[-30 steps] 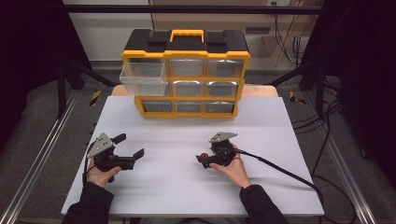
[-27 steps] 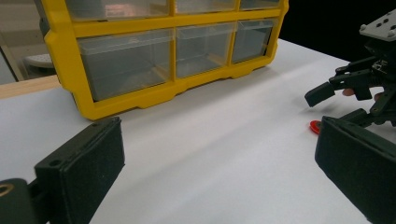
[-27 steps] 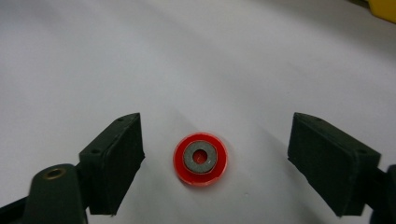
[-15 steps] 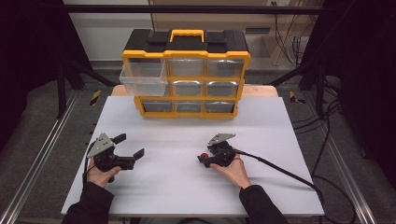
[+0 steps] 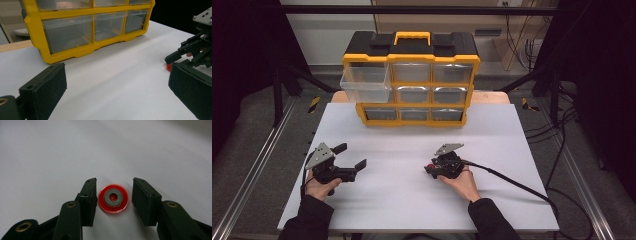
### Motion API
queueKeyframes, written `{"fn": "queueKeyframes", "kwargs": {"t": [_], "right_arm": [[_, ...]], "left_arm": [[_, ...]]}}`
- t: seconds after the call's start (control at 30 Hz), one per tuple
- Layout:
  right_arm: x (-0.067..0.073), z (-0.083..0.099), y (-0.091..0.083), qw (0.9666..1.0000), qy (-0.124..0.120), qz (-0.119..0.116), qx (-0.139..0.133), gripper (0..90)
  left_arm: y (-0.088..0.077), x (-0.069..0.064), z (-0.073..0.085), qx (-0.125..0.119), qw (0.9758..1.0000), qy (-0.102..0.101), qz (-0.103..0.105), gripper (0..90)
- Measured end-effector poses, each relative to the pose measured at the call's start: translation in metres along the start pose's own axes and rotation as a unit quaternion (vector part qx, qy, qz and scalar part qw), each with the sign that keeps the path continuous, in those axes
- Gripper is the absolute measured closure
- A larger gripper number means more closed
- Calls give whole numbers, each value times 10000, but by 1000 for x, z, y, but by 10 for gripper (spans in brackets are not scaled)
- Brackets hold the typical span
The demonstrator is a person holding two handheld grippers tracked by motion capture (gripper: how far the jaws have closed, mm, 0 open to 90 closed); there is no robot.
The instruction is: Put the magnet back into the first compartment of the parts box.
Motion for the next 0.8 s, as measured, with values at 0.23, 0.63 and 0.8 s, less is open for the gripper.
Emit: {"fn": "queueKeyframes", "kwargs": {"t": [0.23,0.63,0.8], "right_arm": [[0,0,-1,10000,39,11,38,586],[-1,0,0,10000,-11,-12,2,618],[-1,-1,-1,10000,-22,-32,-5,619]], "left_arm": [[0,0,0,-1,10000,-2,4,13],[0,0,0,15,10000,11,0,14],[0,0,0,15,10000,16,-4,14]]}}
Point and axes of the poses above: each handheld gripper's, and its own axes: y roughly forward along the jaws, z roughly out of its underside, x roughly to its left, the point moved 4 cm from there along y, roughly forward along the jaws, and after that the axes turned 10 degrees about x, right-handed, at the moved point
